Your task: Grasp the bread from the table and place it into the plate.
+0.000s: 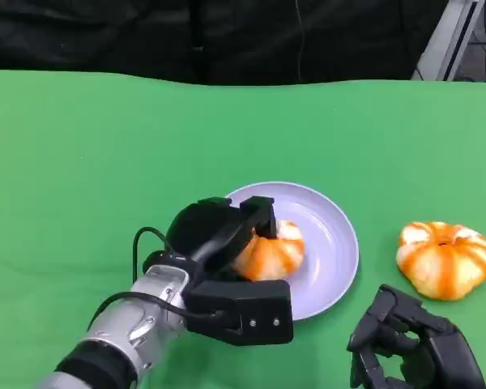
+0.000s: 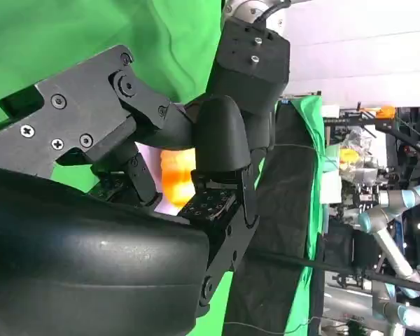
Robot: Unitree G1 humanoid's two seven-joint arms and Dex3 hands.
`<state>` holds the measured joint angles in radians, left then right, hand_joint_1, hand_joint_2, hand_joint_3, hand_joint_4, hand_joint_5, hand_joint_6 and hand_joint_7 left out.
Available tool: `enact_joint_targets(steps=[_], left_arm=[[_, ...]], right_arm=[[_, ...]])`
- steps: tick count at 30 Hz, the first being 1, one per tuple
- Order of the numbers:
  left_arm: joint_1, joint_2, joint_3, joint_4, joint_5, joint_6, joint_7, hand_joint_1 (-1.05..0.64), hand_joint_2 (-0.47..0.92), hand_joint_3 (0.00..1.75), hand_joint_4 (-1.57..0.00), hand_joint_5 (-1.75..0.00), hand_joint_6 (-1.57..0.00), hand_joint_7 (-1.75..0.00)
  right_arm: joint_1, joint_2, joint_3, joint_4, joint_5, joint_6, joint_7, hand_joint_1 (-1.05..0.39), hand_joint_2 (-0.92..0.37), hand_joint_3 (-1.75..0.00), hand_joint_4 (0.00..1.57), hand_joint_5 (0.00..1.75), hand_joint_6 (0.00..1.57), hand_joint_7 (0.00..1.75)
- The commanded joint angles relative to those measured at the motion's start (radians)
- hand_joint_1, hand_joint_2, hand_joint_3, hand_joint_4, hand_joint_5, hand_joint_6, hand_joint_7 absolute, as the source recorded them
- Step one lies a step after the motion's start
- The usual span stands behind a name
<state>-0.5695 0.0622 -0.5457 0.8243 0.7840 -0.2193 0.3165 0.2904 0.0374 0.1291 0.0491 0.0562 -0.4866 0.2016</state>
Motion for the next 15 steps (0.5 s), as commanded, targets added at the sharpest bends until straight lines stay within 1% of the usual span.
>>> enact_joint_targets(steps=[1,2,6,7,10,11,12,13,14,15], left_arm=[[-0.024,0.003,-0.002,0.037,-0.014,-0.023,0.029,-0.05,0.89,0.27,-0.69,-1.75,-0.53,-1.75],[-0.025,0.002,-0.004,0.044,-0.014,-0.028,0.032,-0.06,0.91,0.23,-0.69,-1.75,-0.53,-1.75],[-0.028,0.003,-0.006,0.061,-0.018,-0.036,0.026,-0.07,0.92,0.16,-0.65,-1.75,-0.52,-1.74],[-0.029,0.003,-0.006,0.063,-0.019,-0.037,0.025,-0.07,0.92,0.15,-0.64,-1.75,-0.54,-1.7],[-0.031,0.003,-0.006,0.067,-0.019,-0.04,0.027,-0.07,0.92,0.14,-0.63,-1.75,-0.55,-1.68],[-0.027,0.007,0.0,0.065,-0.032,-0.044,0.002,-0.07,0.92,0.14,-0.63,-1.75,-0.55,-1.67],[-0.023,0.011,0.007,0.063,-0.048,-0.051,-0.025,-0.17,0.92,0.17,-0.68,-1.3,-0.71,-1.05],[-0.019,0.02,0.008,0.062,-0.058,-0.064,-0.048,-0.27,0.92,0.22,-0.73,-0.9,-0.82,-0.62],[-0.018,0.028,0.007,0.061,-0.065,-0.073,-0.065,-0.48,0.92,0.32,-0.62,-0.45,-0.77,-0.26],[-0.021,0.038,0.001,0.064,-0.065,-0.085,-0.077,-0.57,0.92,0.37,-0.58,-0.26,-0.74,-0.13]], right_arm=[[0.005,-0.006,-0.005,-0.013,0.014,-0.006,-0.002,-0.14,-0.61,-1.12,0.82,1.75,0.76,1.53],[0.005,-0.007,-0.005,-0.012,0.014,-0.006,-0.002,-0.15,-0.6,-1.12,0.81,1.75,0.76,1.53],[0.006,-0.005,-0.005,-0.014,0.012,-0.003,-0.005,-0.15,-0.6,-1.12,0.81,1.75,0.76,1.53],[0.006,-0.005,-0.005,-0.014,0.012,-0.003,-0.005,-0.15,-0.6,-1.12,0.81,1.75,0.76,1.53],[0.006,-0.005,-0.004,-0.014,0.012,-0.003,-0.005,-0.15,-0.6,-1.12,0.82,1.75,0.76,1.54],[0.006,-0.005,-0.004,-0.017,0.009,-0.001,-0.007,-0.15,-0.6,-1.12,0.82,1.75,0.76,1.54],[0.007,-0.004,-0.003,-0.02,0.009,0.003,-0.008,-0.15,-0.6,-1.12,0.82,1.75,0.76,1.54],[0.008,-0.004,-0.002,-0.022,0.008,0.007,-0.01,-0.15,-0.6,-1.12,0.82,1.75,0.76,1.54],[0.009,-0.004,-0.002,-0.024,0.008,0.01,-0.011,-0.15,-0.6,-1.12,0.82,1.75,0.76,1.54],[0.008,-0.005,-0.003,-0.021,0.008,0.005,-0.01,-0.14,-0.6,-1.12,0.82,1.75,0.76,1.54]])
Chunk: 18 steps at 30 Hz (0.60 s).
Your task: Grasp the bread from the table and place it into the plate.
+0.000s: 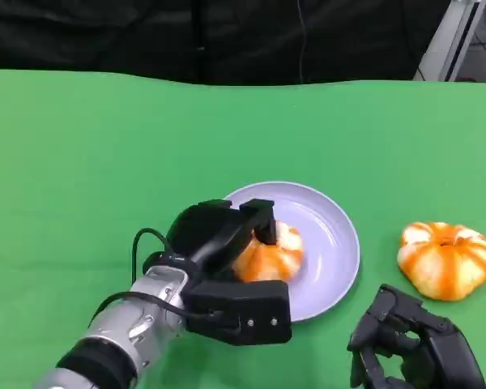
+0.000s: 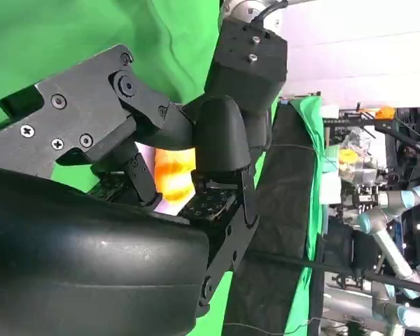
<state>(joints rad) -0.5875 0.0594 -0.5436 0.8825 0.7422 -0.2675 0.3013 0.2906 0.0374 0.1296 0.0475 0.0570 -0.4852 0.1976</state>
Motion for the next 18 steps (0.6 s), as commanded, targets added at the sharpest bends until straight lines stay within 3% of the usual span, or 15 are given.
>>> enact_joint_targets(steps=[1,2,9,18], left_arm=[[-0.005,0.05,-0.006,0.005,-0.021,-0.046,-0.069,-0.67,0.92,0.42,-0.48,-0.14,-0.66,-0.07],[-0.005,0.056,-0.008,0.005,-0.02,-0.051,-0.074,-0.78,0.92,0.48,-0.34,-0.06,-0.56,-0.03],[-0.001,0.07,-0.015,-0.003,-0.009,-0.065,-0.061,-0.98,0.92,0.65,-0.04,0.0,-0.34,0.0],[0.016,0.089,-0.015,-0.055,-0.003,-0.053,-0.065,-1.05,0.92,0.75,0.0,0.0,-0.16,0.0]], right_arm=[[0.007,-0.006,-0.003,-0.02,0.006,0.003,-0.006,-0.14,-0.6,-1.12,0.82,1.75,0.76,1.54],[0.007,-0.007,-0.004,-0.02,0.006,0.002,-0.005,-0.14,-0.6,-1.13,0.82,1.75,0.76,1.54],[0.005,-0.009,-0.007,-0.015,0.01,-0.001,-0.002,-0.14,-0.6,-1.12,0.82,1.75,0.76,1.53],[0.003,-0.01,-0.007,-0.012,0.011,-0.003,0.002,-0.15,-0.61,-1.1,0.82,1.75,0.76,1.52]])
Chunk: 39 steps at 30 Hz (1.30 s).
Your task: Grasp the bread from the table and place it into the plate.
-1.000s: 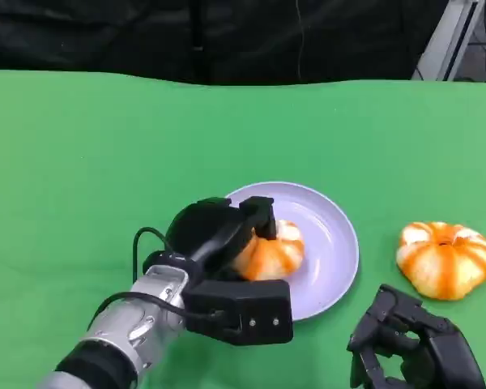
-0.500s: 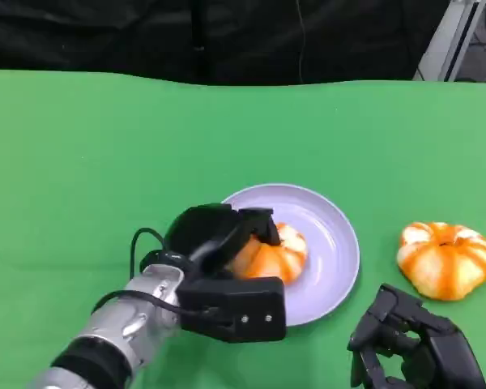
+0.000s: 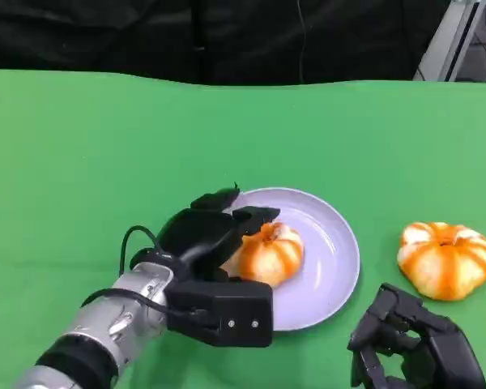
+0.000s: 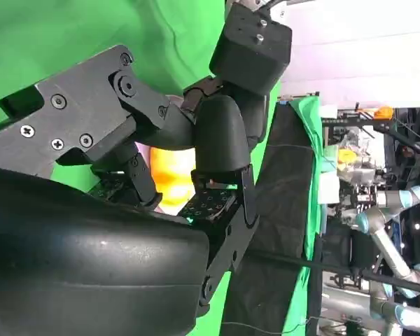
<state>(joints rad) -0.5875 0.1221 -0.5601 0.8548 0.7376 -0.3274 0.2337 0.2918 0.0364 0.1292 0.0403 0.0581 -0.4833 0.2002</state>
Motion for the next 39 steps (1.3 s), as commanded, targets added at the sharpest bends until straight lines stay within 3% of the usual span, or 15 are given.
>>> enact_joint_targets(steps=[1,9,13,18,19,20,23,25,28,29,30,31,32,34,39], left_arm=[[0.017,0.027,0.002,-0.031,0.002,0.008,0.003,-1.05,0.92,0.75,0.0,0.0,-0.15,0.0],[0.069,0.036,0.078,-0.122,-0.11,-0.031,-0.032,-1.05,0.92,0.74,0.0,0.0,-0.15,-0.01],[0.129,0.047,0.144,-0.233,-0.209,-0.045,-0.094,-0.99,0.92,0.61,0.0,0.0,-0.2,-0.02],[0.144,0.048,0.155,-0.266,-0.215,-0.032,-0.118,-0.97,0.92,0.58,0.0,0.0,-0.22,-0.02],[0.201,0.045,0.223,-0.354,-0.365,-0.016,-0.198,-0.84,0.9,0.56,-0.1,-0.05,-0.28,-0.05],[0.245,0.042,0.275,-0.423,-0.479,-0.001,-0.261,-0.56,0.91,0.41,-0.33,-0.11,-0.43,-0.07],[0.354,0.027,0.394,-0.599,-0.78,0.134,-0.421,-0.23,0.92,0.32,-0.65,-0.2,-0.62,-0.08],[0.407,0.026,0.455,-0.69,-0.945,0.263,-0.499,-0.15,0.92,0.37,-0.78,-0.26,-0.7,-0.1],[0.447,0.037,0.502,-0.775,-1.066,0.402,-0.549,-0.16,0.92,0.42,-0.79,-0.62,-0.85,-0.06],[0.476,0.049,0.532,-0.805,-1.126,0.439,-0.587,-0.15,0.92,0.44,-0.8,-0.73,-0.92,-0.11],[0.498,0.057,0.556,-0.831,-1.172,0.471,-0.617,-0.13,0.89,0.52,-0.78,-1.0,-0.97,-0.4],[0.523,0.066,0.585,-0.852,-1.227,0.51,-0.65,-0.11,0.85,0.62,-0.75,-1.22,-0.88,-0.82],[0.538,0.071,0.604,-0.866,-1.262,0.54,-0.671,-0.1,0.82,0.7,-0.74,-1.37,-0.82,-1.07],[0.565,0.086,0.639,-0.879,-1.312,0.586,-0.708,-0.07,0.77,0.85,-0.71,-1.58,-0.73,-1.39],[0.627,0.103,0.703,-0.904,-1.376,0.644,-0.759,-0.07,0.7,1.03,-0.77,-1.72,-0.68,-1.62]], right_arm=[[0.002,-0.009,-0.007,-0.004,0.009,-0.006,-0.001,-0.15,-0.61,-1.1,0.82,1.75,0.77,1.52],[0.002,-0.013,-0.007,-0.004,0.008,-0.009,0.001,-0.14,-0.61,-1.11,0.82,1.75,0.76,1.53],[-0.001,-0.011,-0.008,-0.004,0.007,-0.005,-0.003,-0.14,-0.61,-1.12,0.82,1.75,0.77,1.53],[-0.001,-0.011,-0.008,-0.004,0.007,-0.006,-0.003,-0.14,-0.6,-1.12,0.83,1.75,0.77,1.52],[-0.005,-0.011,-0.01,0.001,0.005,-0.006,-0.005,-0.14,-0.6,-1.12,0.83,1.75,0.77,1.52],[-0.008,-0.011,-0.011,0.004,0.004,-0.006,-0.006,-0.13,-0.6,-1.12,0.83,1.75,0.77,1.52],[-0.013,-0.013,-0.013,0.008,0.005,-0.003,-0.004,-0.13,-0.6,-1.12,0.83,1.75,0.77,1.52],[-0.014,-0.015,-0.014,0.007,0.005,0.002,-0.003,-0.13,-0.6,-1.12,0.83,1.75,0.77,1.53],[-0.014,-0.017,-0.015,0.005,0.006,0.008,-0.003,-0.13,-0.6,-1.12,0.83,1.75,0.77,1.53],[-0.015,-0.018,-0.016,0.006,0.004,0.006,-0.003,-0.13,-0.6,-1.12,0.83,1.75,0.77,1.53],[-0.015,-0.018,-0.016,0.006,0.004,0.005,-0.003,-0.13,-0.6,-1.12,0.83,1.75,0.77,1.53],[-0.018,-0.02,-0.018,0.009,0.005,0.003,-0.001,-0.13,-0.6,-1.12,0.83,1.75,0.77,1.53],[-0.019,-0.021,-0.02,0.012,0.006,0.001,0.0,-0.13,-0.61,-1.12,0.83,1.75,0.76,1.53],[-0.021,-0.024,-0.021,0.015,0.001,-0.003,0.0,-0.14,-0.6,-1.12,0.82,1.75,0.76,1.54],[-0.023,-0.026,-0.021,0.022,0.003,-0.01,0.002,-0.13,-0.6,-1.12,0.82,1.75,0.75,1.54]])
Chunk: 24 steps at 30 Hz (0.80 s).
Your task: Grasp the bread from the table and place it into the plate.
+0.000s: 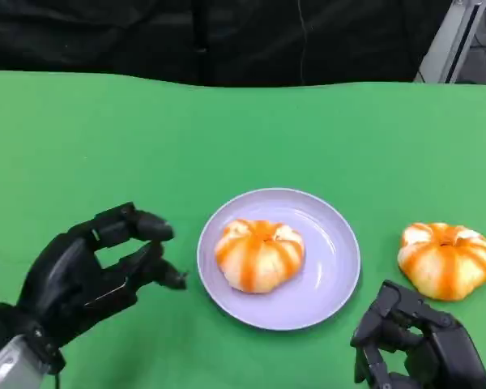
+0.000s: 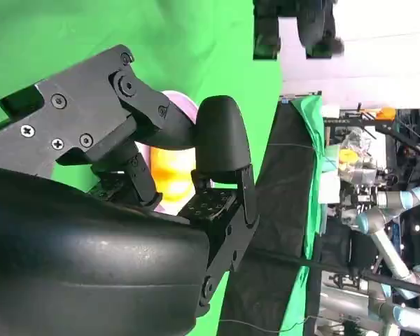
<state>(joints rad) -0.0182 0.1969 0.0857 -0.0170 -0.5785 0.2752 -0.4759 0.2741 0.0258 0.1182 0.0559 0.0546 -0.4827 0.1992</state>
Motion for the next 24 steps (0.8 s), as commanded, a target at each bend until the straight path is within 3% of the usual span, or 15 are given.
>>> enact_joint_targets(steps=[1,11,24], left_arm=[[0.074,0.031,0.072,-0.037,-0.074,0.053,-0.06,-0.07,0.69,1.08,-0.81,-1.73,-0.67,-1.66],[0.237,0.11,0.186,-0.058,-0.116,0.077,-0.186,-0.11,0.62,1.17,-0.84,-1.75,-0.68,-1.72],[0.217,0.11,0.207,0.112,-0.084,0.043,-0.291,-0.1,0.64,1.09,-0.85,-1.75,-0.71,-1.71]], right_arm=[[-0.006,-0.015,-0.011,0.009,0.008,-0.012,0.004,-0.13,-0.6,-1.12,0.82,1.75,0.75,1.55],[-0.011,-0.014,-0.013,0.013,0.004,-0.014,0.003,-0.13,-0.61,-1.12,0.83,1.75,0.76,1.54],[-0.006,-0.023,-0.021,0.007,0.012,-0.005,0.016,-0.14,-0.61,-1.12,0.82,1.75,0.75,1.55]])
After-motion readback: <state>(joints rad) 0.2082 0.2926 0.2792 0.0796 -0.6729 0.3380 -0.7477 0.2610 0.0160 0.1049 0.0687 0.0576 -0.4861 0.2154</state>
